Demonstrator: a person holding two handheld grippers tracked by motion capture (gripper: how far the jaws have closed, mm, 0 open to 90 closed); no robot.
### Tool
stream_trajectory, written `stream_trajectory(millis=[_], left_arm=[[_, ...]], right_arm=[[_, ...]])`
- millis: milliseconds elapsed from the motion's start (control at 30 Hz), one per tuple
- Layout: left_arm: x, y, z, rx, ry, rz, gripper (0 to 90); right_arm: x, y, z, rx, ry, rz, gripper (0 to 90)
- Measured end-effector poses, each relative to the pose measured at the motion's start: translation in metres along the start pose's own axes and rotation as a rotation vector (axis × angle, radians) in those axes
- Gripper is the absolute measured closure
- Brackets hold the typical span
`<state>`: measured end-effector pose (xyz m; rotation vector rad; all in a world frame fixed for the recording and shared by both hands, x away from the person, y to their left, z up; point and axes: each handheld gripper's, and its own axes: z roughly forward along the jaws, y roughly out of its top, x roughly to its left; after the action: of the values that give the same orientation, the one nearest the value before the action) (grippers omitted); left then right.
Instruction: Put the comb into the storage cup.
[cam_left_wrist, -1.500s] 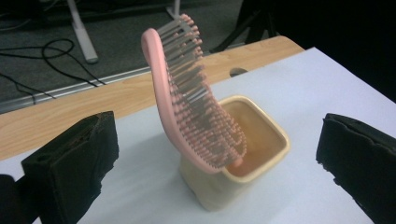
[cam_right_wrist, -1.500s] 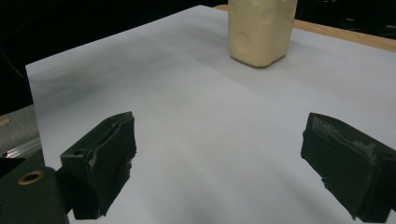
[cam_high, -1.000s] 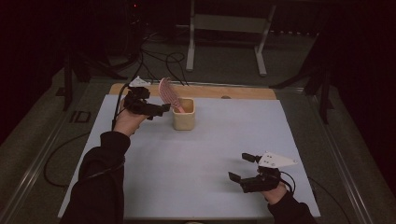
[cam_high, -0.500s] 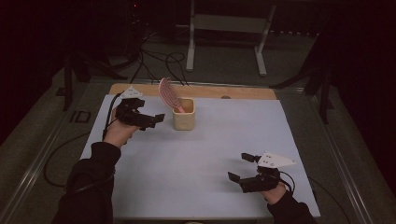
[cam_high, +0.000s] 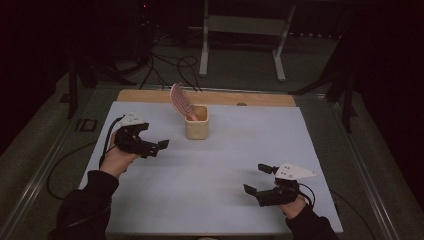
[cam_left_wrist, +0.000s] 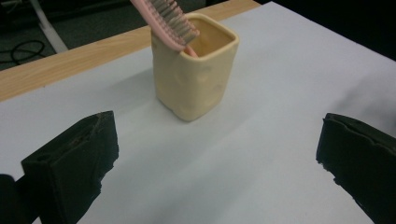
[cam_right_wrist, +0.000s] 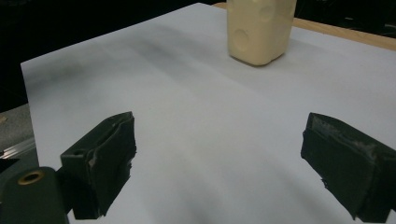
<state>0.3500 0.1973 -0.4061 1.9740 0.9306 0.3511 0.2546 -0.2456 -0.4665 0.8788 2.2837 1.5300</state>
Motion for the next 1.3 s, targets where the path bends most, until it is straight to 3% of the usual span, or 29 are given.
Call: stream_trajectory(millis=[200,767,1300], left_arm=[[-0.002,-0.021,-0.007,-0.003,-0.020,0.011,0.0],[-0.017,-0.060,-0.023,0.013,-0.055,0.039,0.0],[-0.023,-0.121,-0.032,0.001,-0.081,0.009,0.0]], right_arm=[[0.000,0.000,0.000,0.001,0.001,-0.002,9.6],[-0.001,0.000,0.001,-0.002,0.002,0.000,9.6],[0.000,-0.001,0.002,0.005,0.002,-0.006,9.6]])
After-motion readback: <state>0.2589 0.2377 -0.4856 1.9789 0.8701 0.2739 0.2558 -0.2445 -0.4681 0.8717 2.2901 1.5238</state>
